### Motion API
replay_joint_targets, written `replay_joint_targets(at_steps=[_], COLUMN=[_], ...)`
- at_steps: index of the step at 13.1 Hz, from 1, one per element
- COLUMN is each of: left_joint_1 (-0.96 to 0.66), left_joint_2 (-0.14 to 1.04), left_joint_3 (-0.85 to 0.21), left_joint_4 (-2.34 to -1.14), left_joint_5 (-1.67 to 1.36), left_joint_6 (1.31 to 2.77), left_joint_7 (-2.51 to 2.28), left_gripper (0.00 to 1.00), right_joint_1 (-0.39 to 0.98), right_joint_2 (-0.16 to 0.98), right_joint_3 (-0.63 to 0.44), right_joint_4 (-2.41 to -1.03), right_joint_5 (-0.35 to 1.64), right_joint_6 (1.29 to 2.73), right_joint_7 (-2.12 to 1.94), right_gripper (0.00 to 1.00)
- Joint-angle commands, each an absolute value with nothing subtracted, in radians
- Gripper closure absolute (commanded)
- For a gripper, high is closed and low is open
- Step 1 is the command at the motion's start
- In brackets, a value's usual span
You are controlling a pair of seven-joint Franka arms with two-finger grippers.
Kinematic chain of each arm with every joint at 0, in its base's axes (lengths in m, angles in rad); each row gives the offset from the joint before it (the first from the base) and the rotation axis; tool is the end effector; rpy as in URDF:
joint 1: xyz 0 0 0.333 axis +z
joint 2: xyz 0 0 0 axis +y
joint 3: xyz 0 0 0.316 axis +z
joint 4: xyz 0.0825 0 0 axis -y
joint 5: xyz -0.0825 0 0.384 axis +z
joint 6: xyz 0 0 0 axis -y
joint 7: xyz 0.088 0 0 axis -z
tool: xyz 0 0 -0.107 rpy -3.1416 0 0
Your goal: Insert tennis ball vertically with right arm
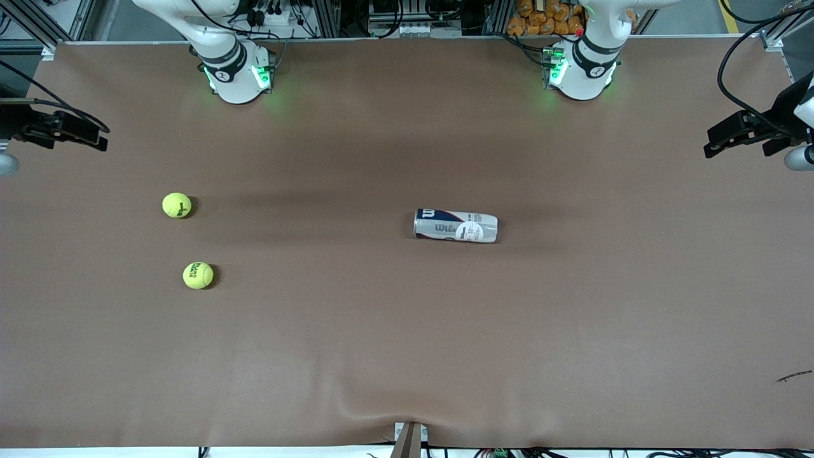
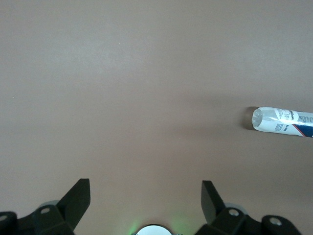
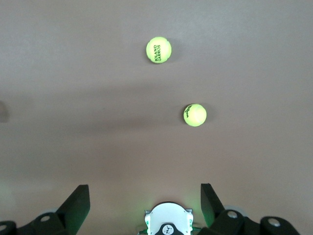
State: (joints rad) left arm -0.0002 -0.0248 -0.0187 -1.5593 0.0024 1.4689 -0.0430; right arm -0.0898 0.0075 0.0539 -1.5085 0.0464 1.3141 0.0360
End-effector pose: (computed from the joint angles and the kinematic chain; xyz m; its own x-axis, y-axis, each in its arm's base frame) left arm 0.5361 -0.0100 0.6348 0.9976 0.0244 -0.0654 0.0241 -0.9997 -0.0057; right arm 0.5284 -0.0133 0.6294 0.9776 -0.0592 -0.2018 -0.0685 -0.9969 -0.0395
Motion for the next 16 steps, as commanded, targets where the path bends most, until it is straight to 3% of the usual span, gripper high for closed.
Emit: replay_joint_targets(at_steps=[1, 11, 16], left_joint_1=[0.008, -0.018, -0.021], left_joint_2=[-0.023, 0.031, 0.121], left_joint_3=[-0.028, -0.055, -0.181], left_joint_4=[-1.552, -1.555, -1.546], left_joint_5=[0.011, 0.005, -0.014], left_joint_6=[1.473, 1.442, 1.411], left_joint_7=[-0.041, -0.041, -0.055], left_gripper=[0.0, 0.0, 0.0], right_joint_1=[-0.077, -0.118, -0.106], right_joint_2=[-0.015, 0.017, 0.055], right_joint_3=[0.052, 0.041, 0.043], right_joint_4=[-1.516, -1.499, -1.514], right_joint_5=[0.057, 0.041, 0.043], right_joint_6=[1.289, 1.35, 1.379], right_joint_7=[0.032, 0.032, 0.032], right_gripper=[0.0, 0.0, 0.0])
